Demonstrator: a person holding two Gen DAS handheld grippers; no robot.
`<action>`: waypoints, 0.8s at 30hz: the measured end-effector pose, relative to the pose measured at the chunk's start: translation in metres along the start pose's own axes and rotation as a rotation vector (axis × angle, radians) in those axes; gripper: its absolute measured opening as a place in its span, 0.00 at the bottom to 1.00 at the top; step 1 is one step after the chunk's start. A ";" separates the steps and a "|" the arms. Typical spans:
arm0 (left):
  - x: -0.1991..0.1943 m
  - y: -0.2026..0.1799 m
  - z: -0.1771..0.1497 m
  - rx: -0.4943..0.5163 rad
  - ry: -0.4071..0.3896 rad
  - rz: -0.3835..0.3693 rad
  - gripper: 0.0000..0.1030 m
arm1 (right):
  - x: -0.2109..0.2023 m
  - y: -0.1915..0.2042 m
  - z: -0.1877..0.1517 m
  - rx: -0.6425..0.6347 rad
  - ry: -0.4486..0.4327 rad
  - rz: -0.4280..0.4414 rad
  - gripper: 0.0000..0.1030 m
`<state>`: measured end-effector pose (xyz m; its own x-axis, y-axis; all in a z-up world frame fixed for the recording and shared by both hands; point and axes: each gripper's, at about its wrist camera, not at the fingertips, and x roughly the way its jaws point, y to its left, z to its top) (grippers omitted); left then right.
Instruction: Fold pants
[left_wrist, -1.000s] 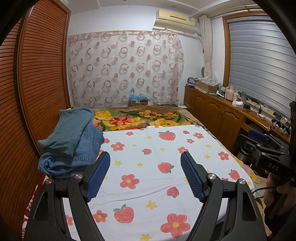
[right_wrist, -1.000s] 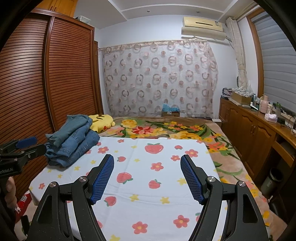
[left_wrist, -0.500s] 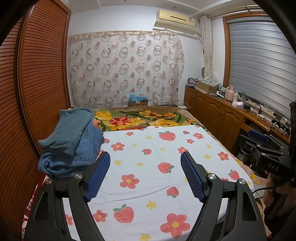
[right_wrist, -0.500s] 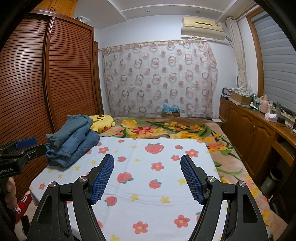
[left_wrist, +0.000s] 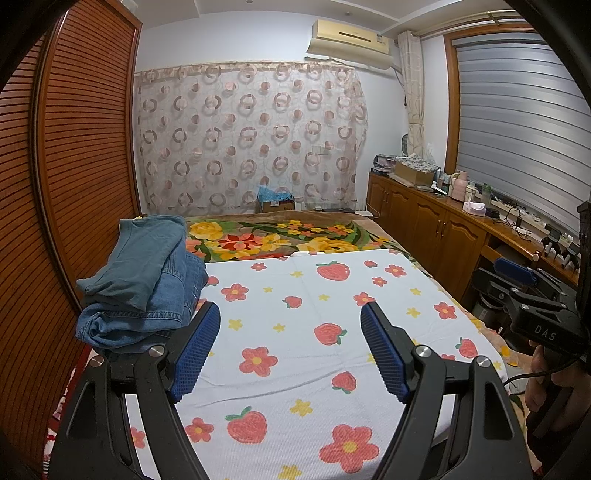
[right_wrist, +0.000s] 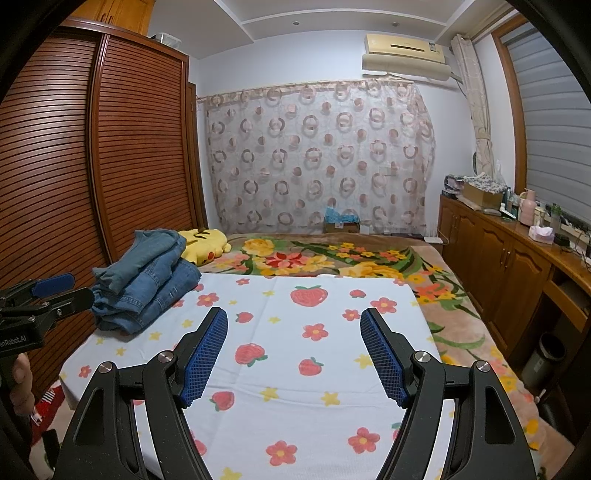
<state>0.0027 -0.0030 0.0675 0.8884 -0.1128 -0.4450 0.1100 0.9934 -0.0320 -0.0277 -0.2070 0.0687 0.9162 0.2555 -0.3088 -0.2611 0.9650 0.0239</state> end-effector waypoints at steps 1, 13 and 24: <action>0.000 0.000 0.000 0.000 0.001 0.000 0.77 | 0.000 0.000 0.000 0.000 -0.001 0.001 0.74; 0.000 0.001 0.000 0.001 -0.001 0.000 0.77 | 0.000 0.000 0.001 -0.002 -0.005 -0.001 0.74; 0.000 0.000 0.000 0.000 -0.001 0.000 0.77 | -0.001 0.000 0.001 -0.004 -0.006 -0.002 0.74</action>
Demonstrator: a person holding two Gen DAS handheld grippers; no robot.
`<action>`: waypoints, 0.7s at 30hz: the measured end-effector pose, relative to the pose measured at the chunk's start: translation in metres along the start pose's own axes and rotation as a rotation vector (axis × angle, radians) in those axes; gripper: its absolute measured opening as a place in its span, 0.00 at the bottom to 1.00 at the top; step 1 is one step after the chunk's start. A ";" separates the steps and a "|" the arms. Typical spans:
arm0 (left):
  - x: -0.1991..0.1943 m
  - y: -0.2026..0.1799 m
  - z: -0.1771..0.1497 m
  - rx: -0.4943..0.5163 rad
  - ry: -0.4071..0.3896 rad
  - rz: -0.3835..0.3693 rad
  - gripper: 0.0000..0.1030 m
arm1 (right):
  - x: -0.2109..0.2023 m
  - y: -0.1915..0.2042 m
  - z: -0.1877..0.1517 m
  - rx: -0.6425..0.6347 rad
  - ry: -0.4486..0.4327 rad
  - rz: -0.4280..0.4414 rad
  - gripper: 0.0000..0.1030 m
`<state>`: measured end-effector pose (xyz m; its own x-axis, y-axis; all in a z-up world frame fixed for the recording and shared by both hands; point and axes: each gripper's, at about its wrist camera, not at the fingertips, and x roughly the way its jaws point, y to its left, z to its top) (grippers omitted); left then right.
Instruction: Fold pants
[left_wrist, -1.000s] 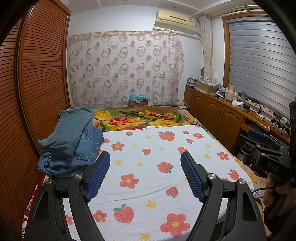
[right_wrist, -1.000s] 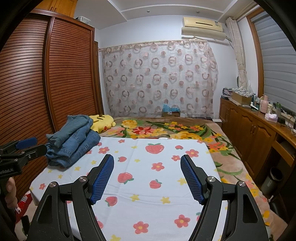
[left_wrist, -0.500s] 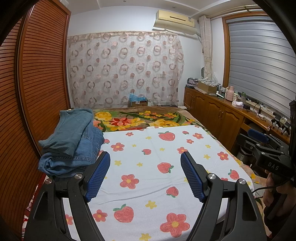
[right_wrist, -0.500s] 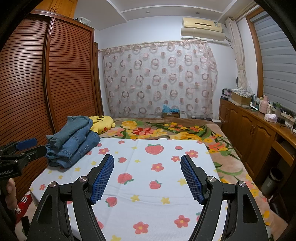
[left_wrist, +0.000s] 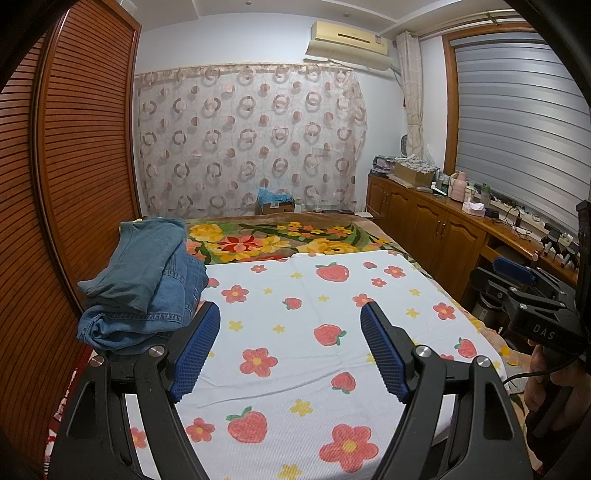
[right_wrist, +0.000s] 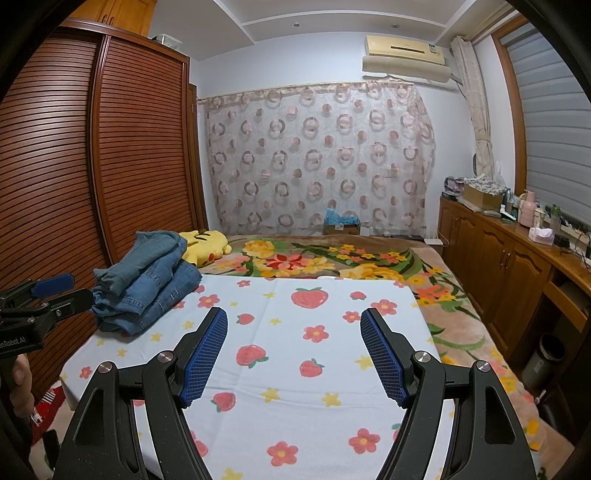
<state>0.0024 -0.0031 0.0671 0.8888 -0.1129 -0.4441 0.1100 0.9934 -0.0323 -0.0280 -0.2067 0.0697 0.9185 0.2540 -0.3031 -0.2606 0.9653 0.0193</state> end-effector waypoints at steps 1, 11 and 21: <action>0.000 0.001 0.000 0.000 0.000 0.000 0.77 | -0.001 0.001 0.000 0.000 0.000 0.001 0.74; 0.000 0.001 0.000 0.001 0.000 0.000 0.77 | -0.001 0.000 0.000 -0.002 -0.001 0.000 0.74; 0.000 0.001 -0.001 0.001 0.000 0.000 0.77 | -0.001 0.001 -0.001 -0.001 -0.001 0.001 0.74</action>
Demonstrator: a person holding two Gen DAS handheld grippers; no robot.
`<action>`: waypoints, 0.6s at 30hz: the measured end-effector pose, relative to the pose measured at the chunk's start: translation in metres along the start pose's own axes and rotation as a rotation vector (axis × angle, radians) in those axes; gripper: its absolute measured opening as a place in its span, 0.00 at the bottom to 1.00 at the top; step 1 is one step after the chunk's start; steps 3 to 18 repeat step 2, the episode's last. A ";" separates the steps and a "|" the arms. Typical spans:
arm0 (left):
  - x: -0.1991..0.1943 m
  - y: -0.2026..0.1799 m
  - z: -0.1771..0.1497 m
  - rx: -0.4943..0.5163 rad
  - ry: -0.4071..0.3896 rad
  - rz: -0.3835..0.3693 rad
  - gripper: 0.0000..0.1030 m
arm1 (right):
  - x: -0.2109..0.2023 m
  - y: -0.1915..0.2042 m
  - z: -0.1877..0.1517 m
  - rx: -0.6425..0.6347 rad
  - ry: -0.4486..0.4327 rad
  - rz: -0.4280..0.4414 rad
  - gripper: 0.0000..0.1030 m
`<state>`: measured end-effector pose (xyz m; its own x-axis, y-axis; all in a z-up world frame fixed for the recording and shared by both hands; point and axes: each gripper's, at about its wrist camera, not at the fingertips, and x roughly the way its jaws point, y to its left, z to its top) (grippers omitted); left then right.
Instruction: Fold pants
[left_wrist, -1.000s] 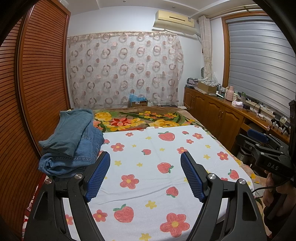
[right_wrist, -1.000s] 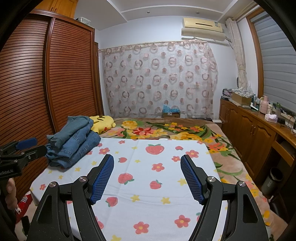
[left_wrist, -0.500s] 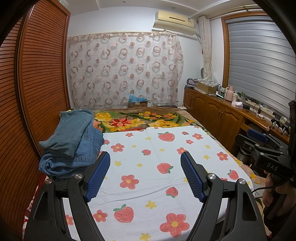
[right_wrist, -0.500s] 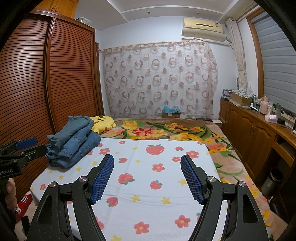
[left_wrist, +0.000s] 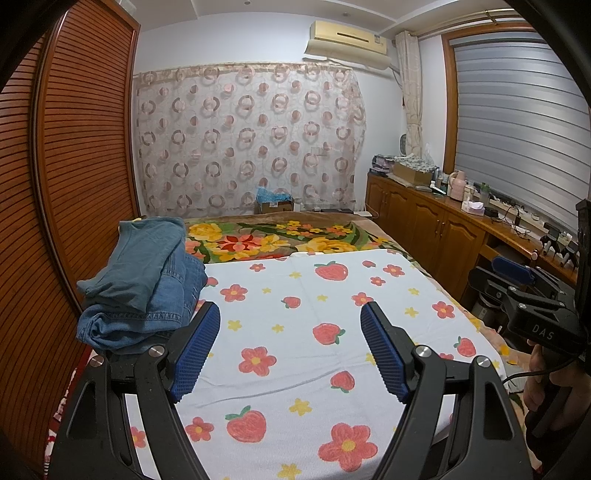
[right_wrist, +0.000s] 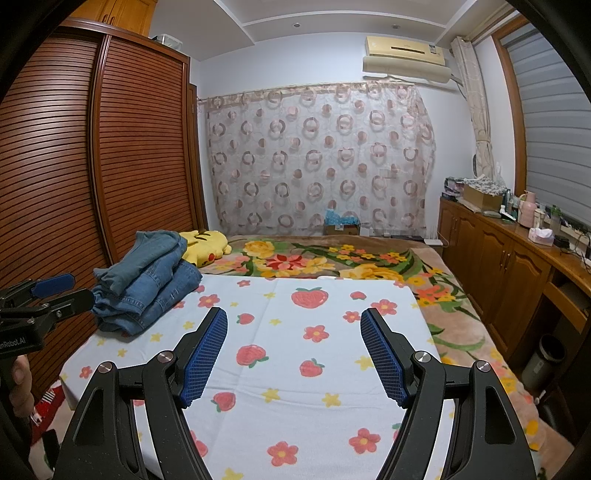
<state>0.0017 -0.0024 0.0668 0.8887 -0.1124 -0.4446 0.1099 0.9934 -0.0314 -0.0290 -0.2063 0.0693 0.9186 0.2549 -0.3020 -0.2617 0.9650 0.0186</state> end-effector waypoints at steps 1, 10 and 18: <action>0.000 0.001 0.000 -0.001 0.000 0.001 0.77 | 0.000 0.000 0.000 0.000 0.000 -0.001 0.74; 0.000 0.001 0.000 -0.001 0.000 -0.001 0.77 | 0.000 0.000 0.000 0.000 0.001 -0.001 0.74; 0.000 0.001 0.000 -0.001 0.000 -0.001 0.77 | 0.000 0.000 0.000 0.000 0.001 -0.001 0.74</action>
